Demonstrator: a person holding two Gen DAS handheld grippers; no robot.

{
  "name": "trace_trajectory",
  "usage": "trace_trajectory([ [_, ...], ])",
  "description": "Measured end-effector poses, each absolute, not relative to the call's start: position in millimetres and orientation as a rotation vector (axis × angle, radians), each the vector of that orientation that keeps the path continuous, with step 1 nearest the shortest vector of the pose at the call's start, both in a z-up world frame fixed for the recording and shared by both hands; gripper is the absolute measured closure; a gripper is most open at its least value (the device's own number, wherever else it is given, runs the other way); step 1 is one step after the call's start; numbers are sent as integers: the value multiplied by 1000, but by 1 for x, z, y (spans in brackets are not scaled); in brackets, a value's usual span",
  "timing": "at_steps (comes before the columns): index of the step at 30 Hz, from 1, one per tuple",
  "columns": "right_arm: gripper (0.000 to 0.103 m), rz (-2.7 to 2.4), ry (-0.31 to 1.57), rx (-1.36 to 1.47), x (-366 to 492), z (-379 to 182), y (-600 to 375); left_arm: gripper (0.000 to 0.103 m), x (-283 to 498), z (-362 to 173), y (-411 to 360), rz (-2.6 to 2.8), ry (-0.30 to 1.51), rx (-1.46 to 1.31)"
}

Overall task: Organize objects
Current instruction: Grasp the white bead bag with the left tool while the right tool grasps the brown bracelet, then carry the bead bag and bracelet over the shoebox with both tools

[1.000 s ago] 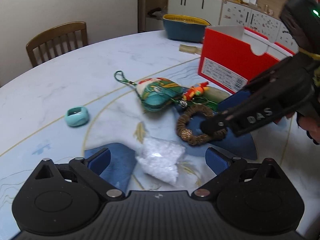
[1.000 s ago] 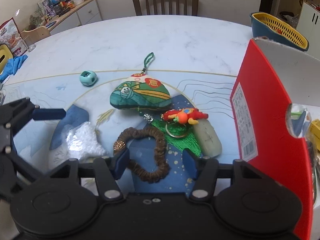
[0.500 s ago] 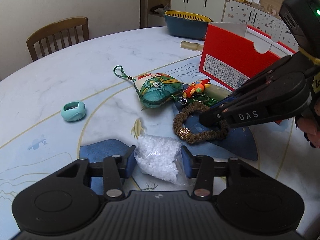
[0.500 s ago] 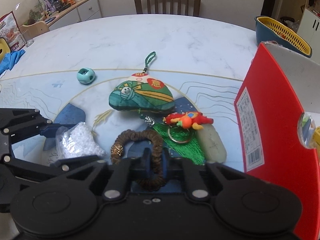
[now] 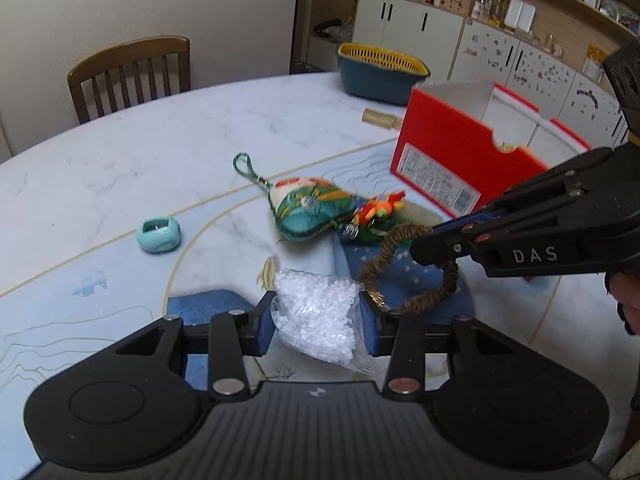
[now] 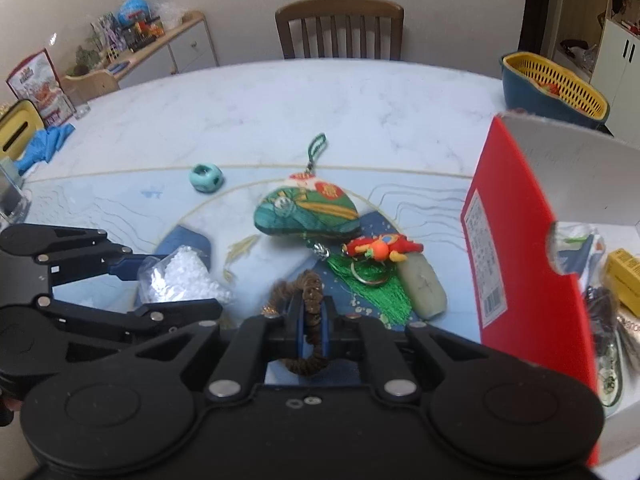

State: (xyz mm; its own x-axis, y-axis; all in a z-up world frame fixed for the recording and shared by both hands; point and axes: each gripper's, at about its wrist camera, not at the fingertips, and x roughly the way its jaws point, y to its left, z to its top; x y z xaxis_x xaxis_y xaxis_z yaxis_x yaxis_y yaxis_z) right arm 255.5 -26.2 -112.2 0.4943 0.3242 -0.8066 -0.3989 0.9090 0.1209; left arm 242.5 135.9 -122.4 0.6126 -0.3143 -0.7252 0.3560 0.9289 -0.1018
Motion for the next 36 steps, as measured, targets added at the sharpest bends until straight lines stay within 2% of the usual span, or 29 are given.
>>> trace_trajectory([
  [13,97,456,839,-34,225,-43,-58,61,233,-57,114,-366,790,-14],
  [23,97,438,750,-42,220,0,-103,61,230,-10,69,-367,725,31],
  [36,97,323,718,-8,247,19,-211,61,253,7,-7,-359,726,61],
])
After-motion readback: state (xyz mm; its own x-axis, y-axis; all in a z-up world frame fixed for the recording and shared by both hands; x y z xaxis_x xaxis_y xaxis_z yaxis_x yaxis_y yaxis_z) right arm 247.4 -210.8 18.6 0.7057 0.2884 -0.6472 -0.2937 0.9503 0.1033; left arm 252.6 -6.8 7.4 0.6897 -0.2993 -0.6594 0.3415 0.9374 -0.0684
